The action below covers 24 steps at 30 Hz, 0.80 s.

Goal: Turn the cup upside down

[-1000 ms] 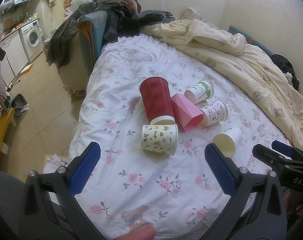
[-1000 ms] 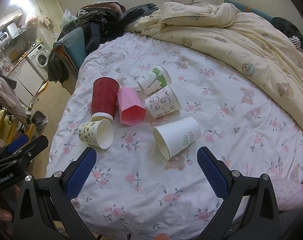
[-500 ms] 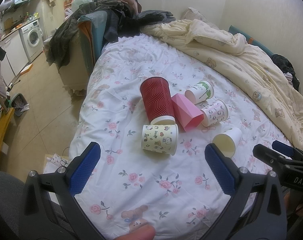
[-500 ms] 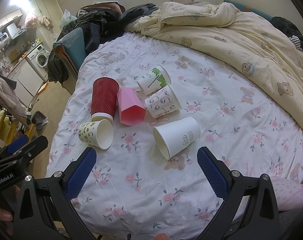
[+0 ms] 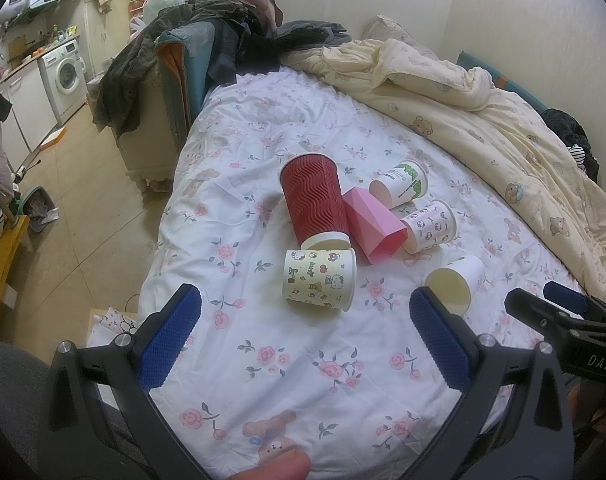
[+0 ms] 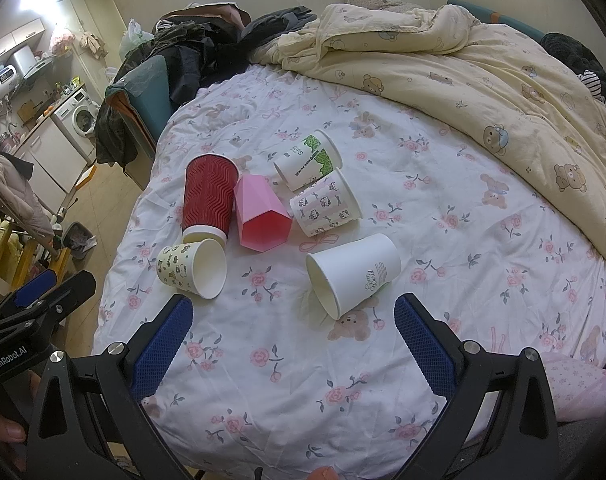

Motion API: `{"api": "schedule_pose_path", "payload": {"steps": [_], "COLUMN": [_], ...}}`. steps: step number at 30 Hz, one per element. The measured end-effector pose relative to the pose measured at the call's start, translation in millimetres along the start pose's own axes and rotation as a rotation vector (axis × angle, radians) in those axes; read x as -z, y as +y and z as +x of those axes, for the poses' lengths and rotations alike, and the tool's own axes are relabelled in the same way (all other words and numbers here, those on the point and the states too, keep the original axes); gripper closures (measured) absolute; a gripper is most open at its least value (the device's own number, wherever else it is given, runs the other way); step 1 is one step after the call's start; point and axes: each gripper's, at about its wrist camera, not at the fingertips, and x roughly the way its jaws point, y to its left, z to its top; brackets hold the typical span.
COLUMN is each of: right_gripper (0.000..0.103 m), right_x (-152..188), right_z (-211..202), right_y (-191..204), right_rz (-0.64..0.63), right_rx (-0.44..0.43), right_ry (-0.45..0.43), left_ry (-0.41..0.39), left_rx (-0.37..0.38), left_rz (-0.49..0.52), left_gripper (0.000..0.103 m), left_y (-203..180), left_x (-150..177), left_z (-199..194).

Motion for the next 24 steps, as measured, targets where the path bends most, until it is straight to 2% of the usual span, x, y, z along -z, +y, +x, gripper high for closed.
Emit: {"api": "schedule_pose_path", "payload": {"steps": [24], "right_gripper": [0.0], "right_x": [0.3], "right_z": [2.0], "right_y": [0.4], "right_rz": [0.0], "right_rx": [0.0], "right_ry": [0.003], "left_ry": [0.002], "left_rx": [-0.003], "left_rz": [0.0], "left_gripper": [0.0], "left_y": [-0.5], "left_x": [0.2], "left_z": [-0.8]}}
